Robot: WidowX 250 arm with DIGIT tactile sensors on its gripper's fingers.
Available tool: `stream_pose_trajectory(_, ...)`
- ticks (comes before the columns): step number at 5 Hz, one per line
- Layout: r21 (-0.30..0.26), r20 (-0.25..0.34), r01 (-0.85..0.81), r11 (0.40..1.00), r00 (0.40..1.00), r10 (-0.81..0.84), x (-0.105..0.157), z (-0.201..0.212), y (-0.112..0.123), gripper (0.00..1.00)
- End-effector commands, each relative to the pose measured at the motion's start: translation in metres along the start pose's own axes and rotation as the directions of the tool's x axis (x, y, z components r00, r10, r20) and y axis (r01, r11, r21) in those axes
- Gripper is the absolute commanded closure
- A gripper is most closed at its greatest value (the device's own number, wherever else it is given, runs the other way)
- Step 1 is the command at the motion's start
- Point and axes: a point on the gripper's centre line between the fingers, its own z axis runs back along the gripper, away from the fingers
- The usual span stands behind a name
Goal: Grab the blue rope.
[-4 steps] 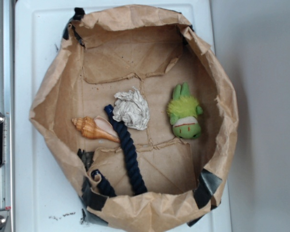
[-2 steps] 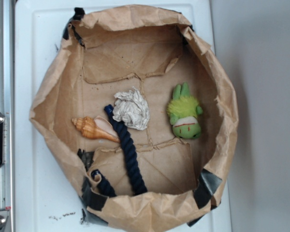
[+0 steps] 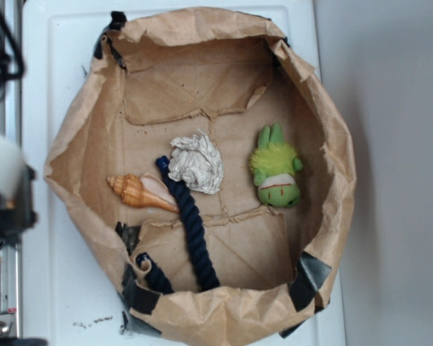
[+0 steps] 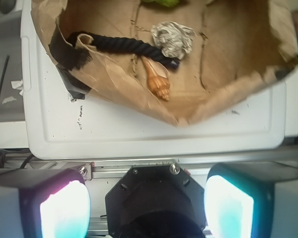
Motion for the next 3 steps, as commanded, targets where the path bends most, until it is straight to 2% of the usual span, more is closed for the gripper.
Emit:
stream_pose_trajectory(1, -0.048, 0.077, 0.176, 0.983, 0.982, -0.172, 0.028, 0.004, 0.018, 0.0)
stream_pose_trajectory(2, -0.073, 0.091, 0.411, 0.909, 0.91, -0.405, 0.048, -0.006, 0.027, 0.0)
stream_pose_trajectory(3, -0.062, 0.118, 0.491, 0.869, 0.868, -0.482, 0.074, -0.002, 0.027, 0.0)
